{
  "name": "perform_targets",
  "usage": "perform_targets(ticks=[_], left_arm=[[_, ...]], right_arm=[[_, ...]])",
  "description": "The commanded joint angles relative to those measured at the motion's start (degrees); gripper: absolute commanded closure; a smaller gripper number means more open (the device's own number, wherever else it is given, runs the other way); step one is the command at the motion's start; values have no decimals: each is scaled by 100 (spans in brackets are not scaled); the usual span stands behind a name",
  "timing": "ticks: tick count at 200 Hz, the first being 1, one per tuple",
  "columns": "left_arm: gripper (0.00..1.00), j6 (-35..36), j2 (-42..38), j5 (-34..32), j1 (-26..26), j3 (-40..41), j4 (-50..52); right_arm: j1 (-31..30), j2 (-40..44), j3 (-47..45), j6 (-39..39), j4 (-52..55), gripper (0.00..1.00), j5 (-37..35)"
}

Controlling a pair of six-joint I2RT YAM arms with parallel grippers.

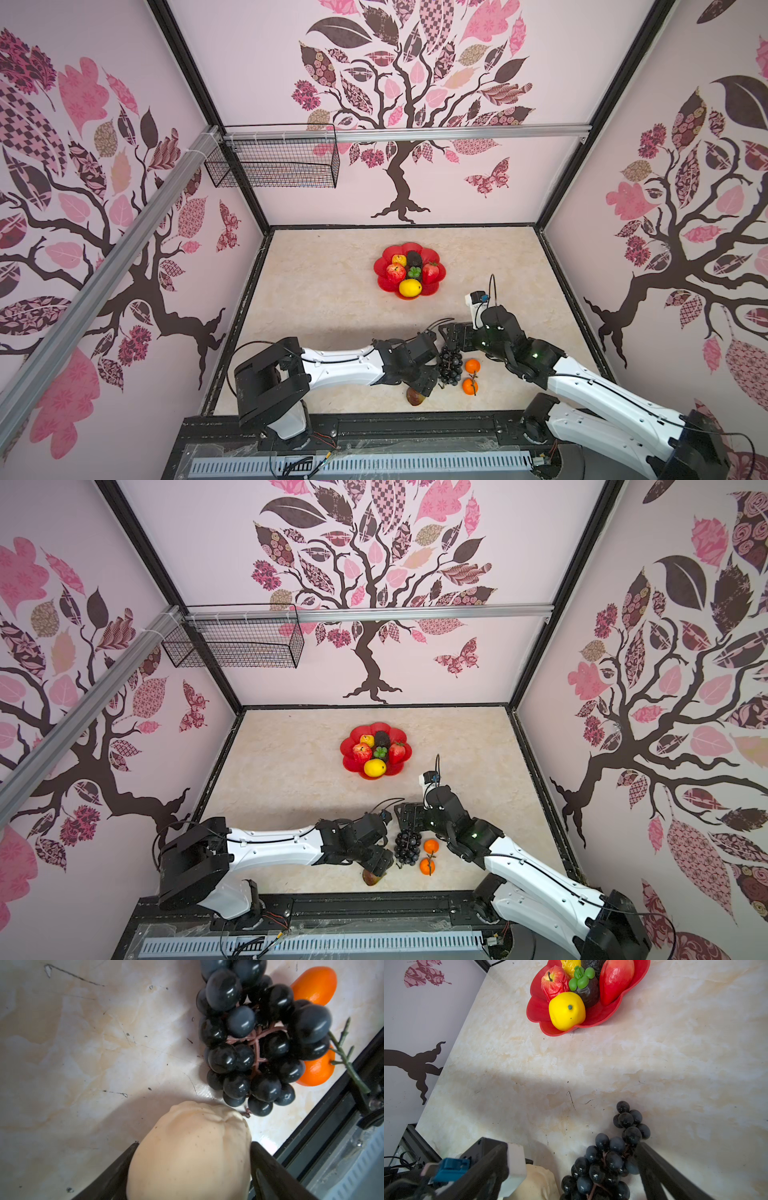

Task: Arrange fruit in a fruit bowl
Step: Pick up the fruit from the bottom-center of the table.

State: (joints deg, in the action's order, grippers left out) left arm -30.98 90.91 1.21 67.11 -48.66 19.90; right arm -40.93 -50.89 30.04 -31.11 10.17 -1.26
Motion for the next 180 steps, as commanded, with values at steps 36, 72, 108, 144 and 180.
perform_targets(ticks=[36, 72, 108, 144, 180], left_arm=[[30, 75, -140, -66, -57, 173, -47], [37, 31, -264, -83, -109, 254, -141], [40, 22, -521, -127, -180, 384, -187], [40, -18, -1095, -88, -430, 667, -296], [41, -224, -2039, 702, -1227, 1128, -792]], right_arm=[[-30, -79, 166, -2, 20, 0, 70], [-30, -43, 177, 0, 47, 0, 49], [-29, -66, 177, -1, 44, 0, 48], [-32, -36, 203, 39, 72, 0, 55], [-29, -34, 292, 375, 33, 3, 443]])
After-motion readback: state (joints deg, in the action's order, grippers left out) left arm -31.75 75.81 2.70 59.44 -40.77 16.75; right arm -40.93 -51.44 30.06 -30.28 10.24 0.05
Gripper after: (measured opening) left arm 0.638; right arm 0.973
